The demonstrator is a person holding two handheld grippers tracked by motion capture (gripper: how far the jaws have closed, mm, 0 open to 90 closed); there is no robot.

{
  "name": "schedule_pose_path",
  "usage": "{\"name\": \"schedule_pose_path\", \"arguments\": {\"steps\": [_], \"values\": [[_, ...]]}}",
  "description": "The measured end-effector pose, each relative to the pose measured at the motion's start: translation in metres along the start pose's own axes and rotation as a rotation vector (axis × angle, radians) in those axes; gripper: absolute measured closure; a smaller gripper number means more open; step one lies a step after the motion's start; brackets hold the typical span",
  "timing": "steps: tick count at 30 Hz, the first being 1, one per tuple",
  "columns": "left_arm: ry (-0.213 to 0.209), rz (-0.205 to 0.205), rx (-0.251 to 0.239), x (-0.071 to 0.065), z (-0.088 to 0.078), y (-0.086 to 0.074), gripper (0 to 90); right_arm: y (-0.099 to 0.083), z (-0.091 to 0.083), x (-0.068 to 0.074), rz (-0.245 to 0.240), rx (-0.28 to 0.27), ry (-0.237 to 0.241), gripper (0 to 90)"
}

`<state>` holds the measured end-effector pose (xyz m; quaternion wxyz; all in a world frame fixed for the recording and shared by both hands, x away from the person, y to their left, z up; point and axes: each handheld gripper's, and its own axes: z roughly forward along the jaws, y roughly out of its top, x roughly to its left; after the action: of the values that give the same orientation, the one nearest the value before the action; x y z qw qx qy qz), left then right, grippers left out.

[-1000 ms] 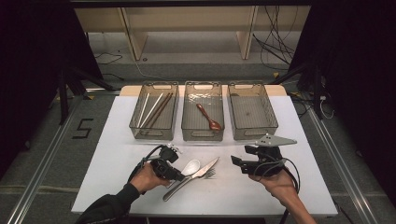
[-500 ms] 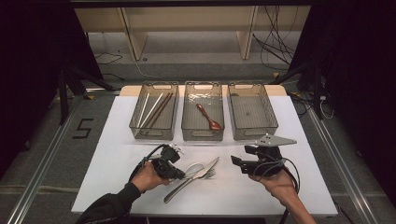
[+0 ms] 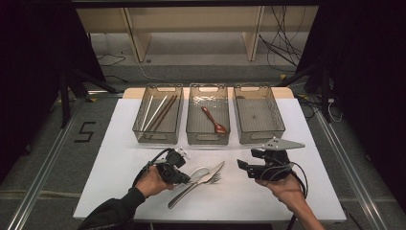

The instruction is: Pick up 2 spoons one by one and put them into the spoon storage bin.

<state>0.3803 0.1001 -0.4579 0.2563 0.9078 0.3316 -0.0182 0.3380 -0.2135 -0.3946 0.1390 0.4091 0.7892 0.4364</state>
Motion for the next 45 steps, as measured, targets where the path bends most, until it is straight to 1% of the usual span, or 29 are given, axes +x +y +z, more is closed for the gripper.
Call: {"name": "schedule_pose_path", "arguments": {"steps": [5, 7, 9, 10, 12, 17, 22, 24, 26, 29, 33, 34, 35, 37, 38, 42, 44, 45], "values": [[0.011, -0.009, -0.049, 0.002, -0.009, 0.001, 85.6, 0.0, -0.001, 0.0, 0.002, -0.002, -0.002, 34.4], [0.007, -0.014, -0.069, 0.003, -0.013, 0.002, 85.5, 0.0, -0.001, 0.0, 0.002, -0.002, -0.002, 34.4], [0.008, -0.019, -0.099, 0.004, -0.019, 0.003, 85.5, 0.0, -0.001, 0.0, 0.003, -0.006, -0.001, 34.4], [0.006, -0.015, -0.104, 0.005, -0.021, 0.004, 85.5, 0.0, -0.001, 0.0, 0.004, -0.006, -0.001, 34.4], [0.008, -0.03, -0.136, 0.007, -0.026, 0.005, 85.4, 0.0, -0.001, -0.001, 0.004, -0.01, -0.001, 34.4], [0.015, -0.049, -0.195, 0.012, -0.036, 0.007, 85.4, 0.001, -0.002, -0.001, 0.011, -0.016, 0.0, 34.2], [0.023, -0.056, -0.253, 0.017, -0.047, 0.013, 85.4, 0.001, -0.003, -0.002, 0.019, -0.043, 0.005, 32.5], [0.022, -0.059, -0.264, 0.021, -0.051, 0.016, 85.4, 0.001, -0.004, -0.002, 0.02, -0.054, 0.007, 31.9], [0.022, -0.071, -0.286, 0.023, -0.054, 0.019, 85.4, 0.001, -0.005, -0.003, 0.023, -0.062, 0.009, 31.0], [0.021, -0.083, -0.314, 0.026, -0.057, 0.023, 85.4, 0.001, -0.005, -0.003, 0.026, -0.073, 0.012, 30.0], [0.015, -0.09, -0.338, 0.029, -0.058, 0.03, 85.4, 0.001, -0.005, -0.003, 0.028, -0.08, 0.014, 29.1], [0.016, -0.086, -0.34, 0.029, -0.058, 0.031, 85.4, 0.001, -0.005, -0.003, 0.027, -0.085, 0.016, 29.1], [0.014, -0.095, -0.352, 0.029, -0.058, 0.033, 85.4, 0.001, -0.005, -0.003, 0.028, -0.089, 0.017, 29.0], [0.017, -0.091, -0.364, 0.03, -0.058, 0.037, 85.4, 0.001, -0.006, -0.003, 0.026, -0.092, 0.018, 29.0], [0.016, -0.096, -0.369, 0.03, -0.058, 0.039, 85.4, 0.001, -0.006, -0.003, 0.026, -0.093, 0.018, 28.9], [0.024, -0.091, -0.392, 0.033, -0.06, 0.05, 85.4, 0.001, -0.006, -0.003, 0.028, -0.095, 0.019, 28.9], [0.025, -0.101, -0.409, 0.036, -0.061, 0.056, 85.3, 0.002, -0.006, -0.004, 0.03, -0.096, 0.02, 29.0], [0.023, -0.106, -0.409, 0.038, -0.061, 0.059, 85.4, 0.001, -0.006, -0.004, 0.031, -0.097, 0.02, 29.0]]}}
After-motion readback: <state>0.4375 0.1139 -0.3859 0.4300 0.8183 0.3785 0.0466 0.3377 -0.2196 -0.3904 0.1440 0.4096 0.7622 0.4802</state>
